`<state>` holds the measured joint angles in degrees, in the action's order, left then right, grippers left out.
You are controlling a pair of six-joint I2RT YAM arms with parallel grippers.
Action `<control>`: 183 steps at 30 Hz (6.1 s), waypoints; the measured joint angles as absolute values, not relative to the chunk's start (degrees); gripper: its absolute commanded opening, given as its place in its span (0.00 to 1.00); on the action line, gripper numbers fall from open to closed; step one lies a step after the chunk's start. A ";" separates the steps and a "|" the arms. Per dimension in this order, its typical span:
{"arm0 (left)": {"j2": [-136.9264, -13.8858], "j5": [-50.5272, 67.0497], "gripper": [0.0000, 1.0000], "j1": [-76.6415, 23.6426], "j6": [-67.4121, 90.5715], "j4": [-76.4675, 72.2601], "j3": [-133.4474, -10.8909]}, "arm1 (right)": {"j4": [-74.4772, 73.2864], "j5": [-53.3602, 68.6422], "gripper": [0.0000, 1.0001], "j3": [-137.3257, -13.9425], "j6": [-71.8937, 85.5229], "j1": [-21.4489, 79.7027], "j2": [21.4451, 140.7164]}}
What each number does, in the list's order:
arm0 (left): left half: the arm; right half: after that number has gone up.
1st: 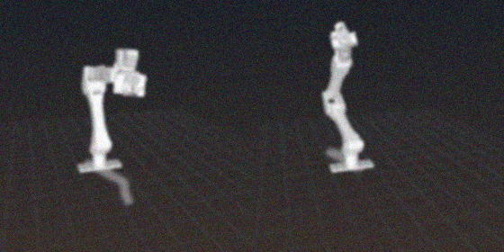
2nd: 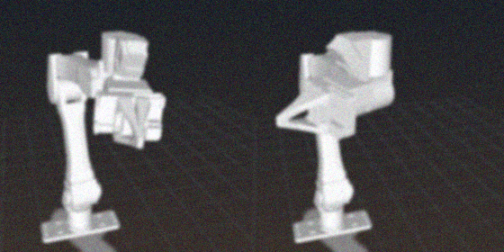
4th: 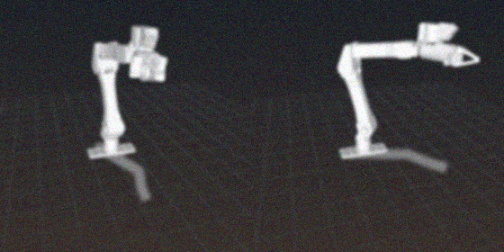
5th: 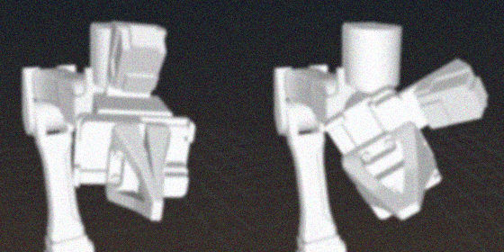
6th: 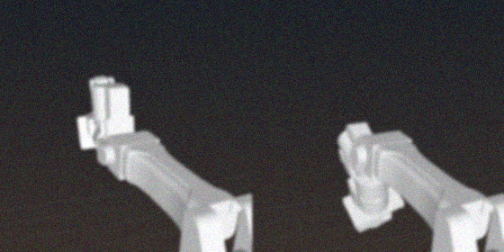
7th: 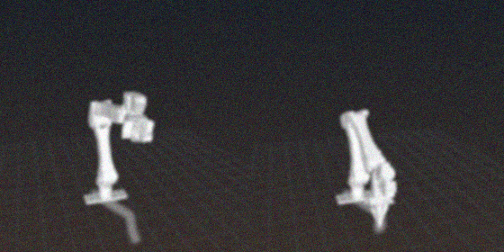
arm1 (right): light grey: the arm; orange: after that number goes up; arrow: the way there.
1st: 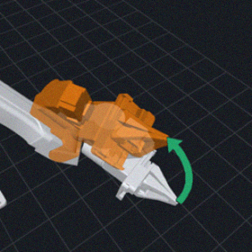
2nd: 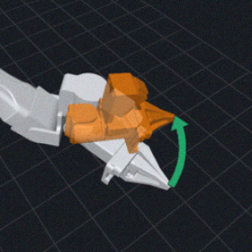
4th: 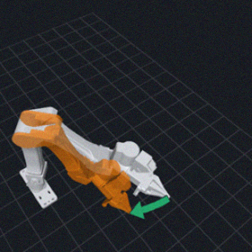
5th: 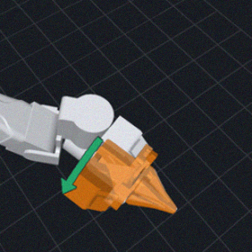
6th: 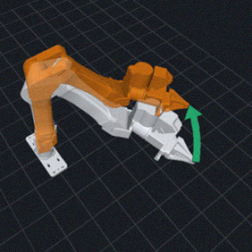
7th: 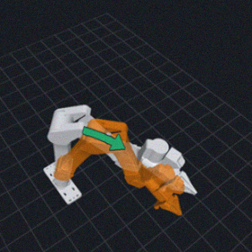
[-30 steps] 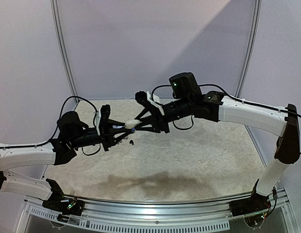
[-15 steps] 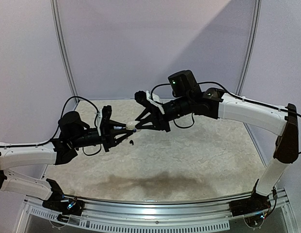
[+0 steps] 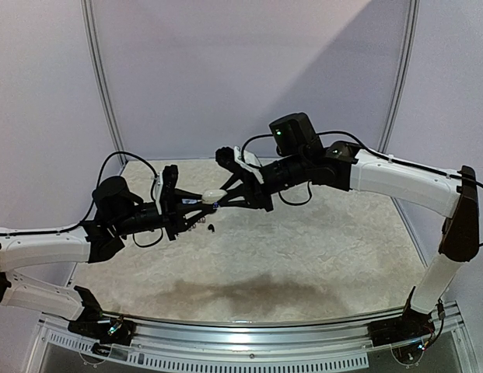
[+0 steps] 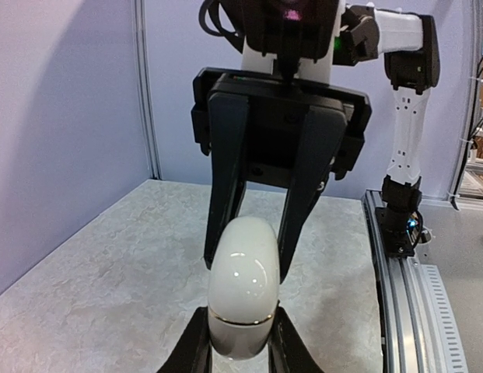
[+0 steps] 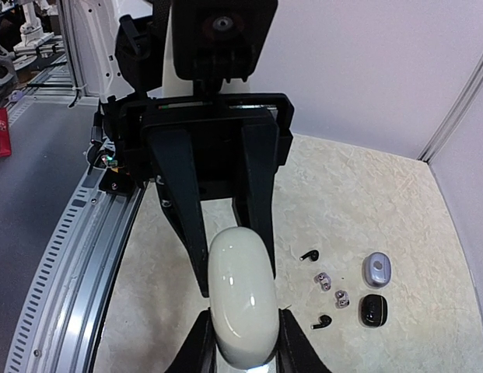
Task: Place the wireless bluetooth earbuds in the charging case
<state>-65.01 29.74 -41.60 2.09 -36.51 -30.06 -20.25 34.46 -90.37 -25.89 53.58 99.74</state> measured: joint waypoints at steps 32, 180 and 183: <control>-64.01 15.64 0.99 -42.39 0.62 -36.51 -28.58 | -34.52 34.74 0.09 -88.79 15.03 17.87 124.03; -62.35 8.56 0.90 -44.73 -19.53 2.24 -48.69 | -19.18 43.16 0.00 -91.77 -1.76 45.17 104.62; -59.53 19.97 0.82 -38.28 -11.00 -5.48 -44.53 | -12.93 45.91 0.00 -88.44 -4.54 44.84 102.17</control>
<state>-59.53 19.97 -38.28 -11.00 -5.48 -44.53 -12.93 45.91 -88.44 -4.54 44.84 102.17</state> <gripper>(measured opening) 0.886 0.261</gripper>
